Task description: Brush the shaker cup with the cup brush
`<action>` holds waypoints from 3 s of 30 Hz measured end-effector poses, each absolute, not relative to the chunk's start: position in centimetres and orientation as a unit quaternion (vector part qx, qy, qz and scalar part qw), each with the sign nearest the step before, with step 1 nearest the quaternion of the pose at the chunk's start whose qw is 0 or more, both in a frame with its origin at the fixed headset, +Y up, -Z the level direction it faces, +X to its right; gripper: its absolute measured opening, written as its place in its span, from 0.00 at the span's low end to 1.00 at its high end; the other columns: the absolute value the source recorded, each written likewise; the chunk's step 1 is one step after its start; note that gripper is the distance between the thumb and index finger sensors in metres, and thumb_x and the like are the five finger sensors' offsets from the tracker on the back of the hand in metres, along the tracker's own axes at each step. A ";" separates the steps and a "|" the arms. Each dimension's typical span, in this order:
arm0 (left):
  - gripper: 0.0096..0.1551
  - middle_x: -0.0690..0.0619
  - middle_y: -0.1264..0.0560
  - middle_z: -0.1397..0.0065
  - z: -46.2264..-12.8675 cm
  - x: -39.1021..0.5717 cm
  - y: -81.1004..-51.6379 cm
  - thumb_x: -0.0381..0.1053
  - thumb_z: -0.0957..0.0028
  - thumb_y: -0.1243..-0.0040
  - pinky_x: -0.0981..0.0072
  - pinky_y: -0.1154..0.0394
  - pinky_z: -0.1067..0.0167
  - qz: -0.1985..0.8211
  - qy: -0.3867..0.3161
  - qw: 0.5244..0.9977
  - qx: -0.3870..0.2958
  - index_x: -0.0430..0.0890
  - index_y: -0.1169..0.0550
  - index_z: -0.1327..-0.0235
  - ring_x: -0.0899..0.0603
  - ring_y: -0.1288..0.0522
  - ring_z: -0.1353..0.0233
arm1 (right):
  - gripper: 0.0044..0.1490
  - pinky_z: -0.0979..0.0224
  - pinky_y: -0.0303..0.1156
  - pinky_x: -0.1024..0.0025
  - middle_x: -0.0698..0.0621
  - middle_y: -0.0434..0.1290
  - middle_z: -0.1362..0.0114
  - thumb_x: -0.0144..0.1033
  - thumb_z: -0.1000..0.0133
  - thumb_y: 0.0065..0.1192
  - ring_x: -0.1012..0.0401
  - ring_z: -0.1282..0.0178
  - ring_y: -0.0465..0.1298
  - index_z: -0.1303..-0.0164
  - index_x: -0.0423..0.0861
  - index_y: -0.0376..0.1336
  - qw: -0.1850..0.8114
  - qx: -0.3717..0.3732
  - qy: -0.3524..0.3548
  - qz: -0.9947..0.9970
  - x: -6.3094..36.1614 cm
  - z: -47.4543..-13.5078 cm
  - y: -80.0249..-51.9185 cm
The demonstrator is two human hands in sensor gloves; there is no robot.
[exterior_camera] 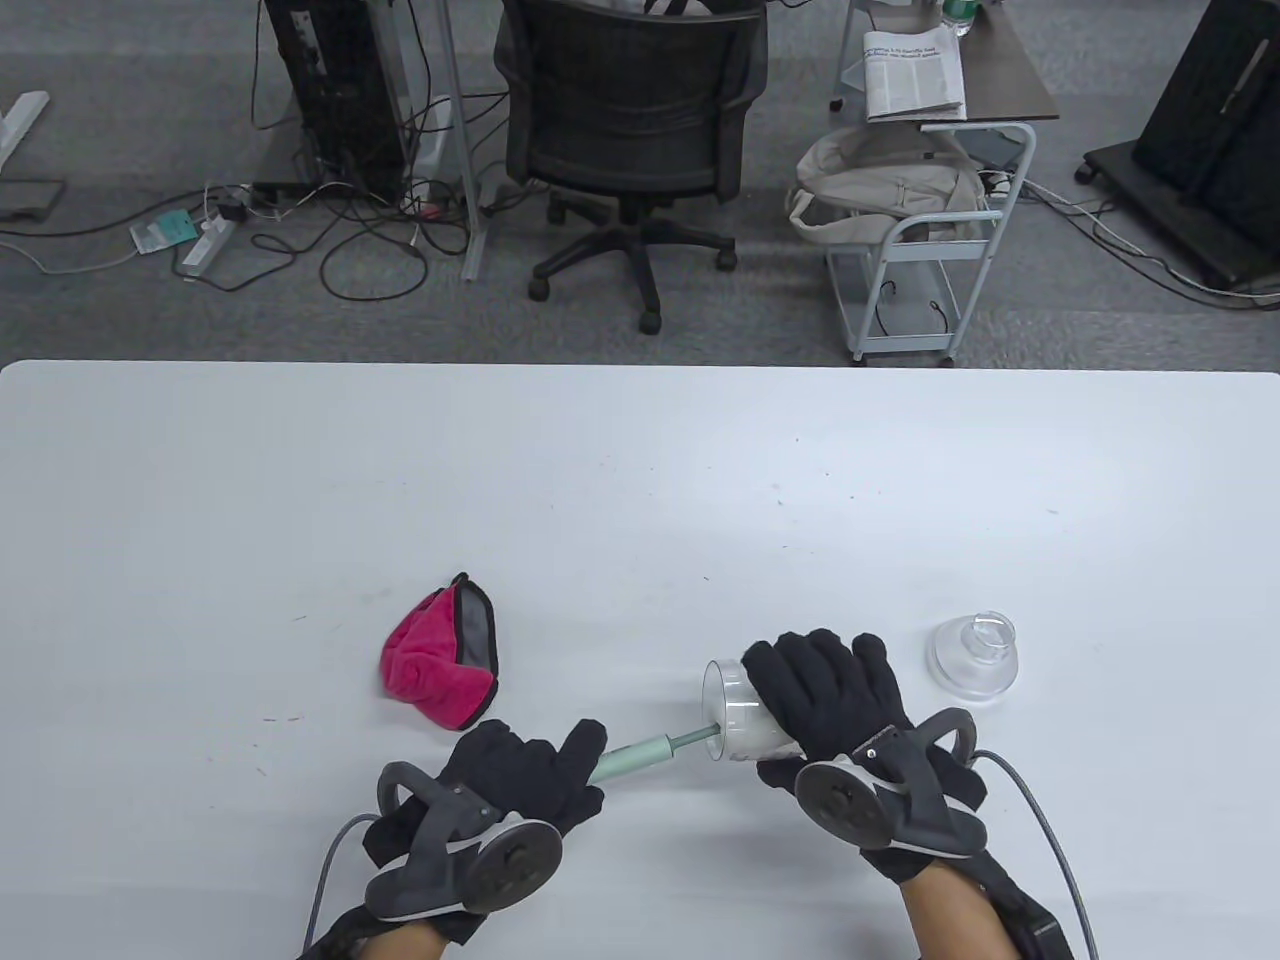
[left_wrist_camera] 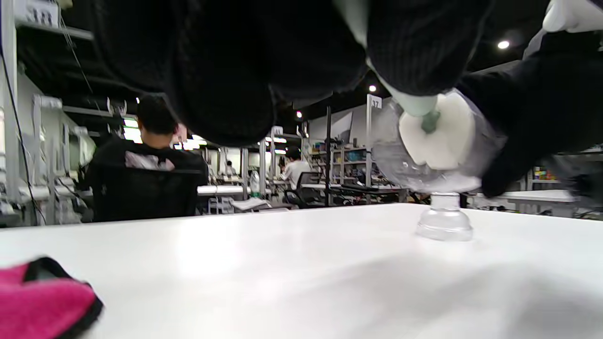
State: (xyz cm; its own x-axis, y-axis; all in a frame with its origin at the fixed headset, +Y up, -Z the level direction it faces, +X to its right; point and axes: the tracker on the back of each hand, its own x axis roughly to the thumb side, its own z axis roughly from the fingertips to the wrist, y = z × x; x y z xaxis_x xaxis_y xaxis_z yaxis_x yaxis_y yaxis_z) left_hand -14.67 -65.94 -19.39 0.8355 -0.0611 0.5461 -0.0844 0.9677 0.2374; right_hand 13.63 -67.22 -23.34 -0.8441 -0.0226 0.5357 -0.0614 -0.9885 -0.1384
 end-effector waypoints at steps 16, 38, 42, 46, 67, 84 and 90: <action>0.31 0.54 0.16 0.59 -19.5 -14.9 -66.0 0.57 0.44 0.35 0.37 0.25 0.35 0.031 -0.280 0.955 0.096 0.51 0.27 0.28 0.44 0.14 0.52 | 0.70 0.20 0.61 0.34 0.45 0.56 0.16 0.59 0.57 0.79 0.42 0.18 0.65 0.18 0.51 0.38 -0.007 0.276 -0.107 0.955 13.9 -23.3 -67.2; 0.31 0.54 0.16 0.58 -19.0 -13.3 -66.6 0.59 0.45 0.37 0.36 0.26 0.35 -0.021 -0.302 0.947 0.104 0.53 0.27 0.28 0.43 0.14 0.51 | 0.70 0.20 0.62 0.34 0.43 0.55 0.15 0.59 0.57 0.80 0.41 0.21 0.68 0.18 0.48 0.40 0.029 0.343 -0.059 0.937 11.1 -22.0 -67.7; 0.32 0.54 0.16 0.58 -19.2 -13.3 -66.7 0.58 0.44 0.37 0.36 0.27 0.34 -0.003 -0.316 0.946 0.078 0.52 0.27 0.27 0.43 0.14 0.50 | 0.72 0.20 0.61 0.34 0.45 0.57 0.16 0.61 0.58 0.78 0.43 0.21 0.68 0.18 0.52 0.35 -0.013 0.332 -0.139 0.933 11.4 -22.3 -67.5; 0.32 0.54 0.16 0.59 -19.3 -13.6 -66.6 0.58 0.45 0.37 0.37 0.26 0.35 0.006 -0.307 0.947 0.093 0.51 0.27 0.28 0.43 0.14 0.51 | 0.70 0.19 0.59 0.34 0.45 0.57 0.16 0.62 0.58 0.78 0.43 0.18 0.65 0.17 0.51 0.39 -0.019 0.300 -0.144 0.943 12.6 -23.0 -66.8; 0.32 0.54 0.16 0.58 -18.9 -14.4 -65.9 0.59 0.45 0.37 0.37 0.25 0.36 -0.008 -0.288 0.948 0.133 0.52 0.27 0.28 0.43 0.14 0.51 | 0.71 0.19 0.60 0.34 0.43 0.54 0.15 0.57 0.56 0.80 0.42 0.19 0.66 0.18 0.52 0.35 -0.031 0.313 -0.101 0.944 12.4 -22.3 -66.9; 0.32 0.53 0.16 0.55 -18.6 -14.0 -65.6 0.57 0.45 0.36 0.38 0.25 0.36 -0.026 -0.288 0.947 0.141 0.52 0.27 0.27 0.42 0.14 0.48 | 0.71 0.20 0.58 0.32 0.42 0.54 0.15 0.58 0.55 0.79 0.42 0.18 0.65 0.17 0.52 0.35 -0.012 0.303 -0.078 0.950 12.5 -22.8 -67.4; 0.32 0.53 0.16 0.50 -19.3 -13.2 -67.0 0.58 0.44 0.38 0.39 0.22 0.40 -0.019 -0.306 0.948 0.085 0.54 0.29 0.26 0.41 0.14 0.44 | 0.71 0.19 0.61 0.34 0.43 0.55 0.16 0.59 0.56 0.79 0.43 0.20 0.67 0.18 0.52 0.37 0.009 0.361 -0.075 0.930 10.3 -22.2 -68.1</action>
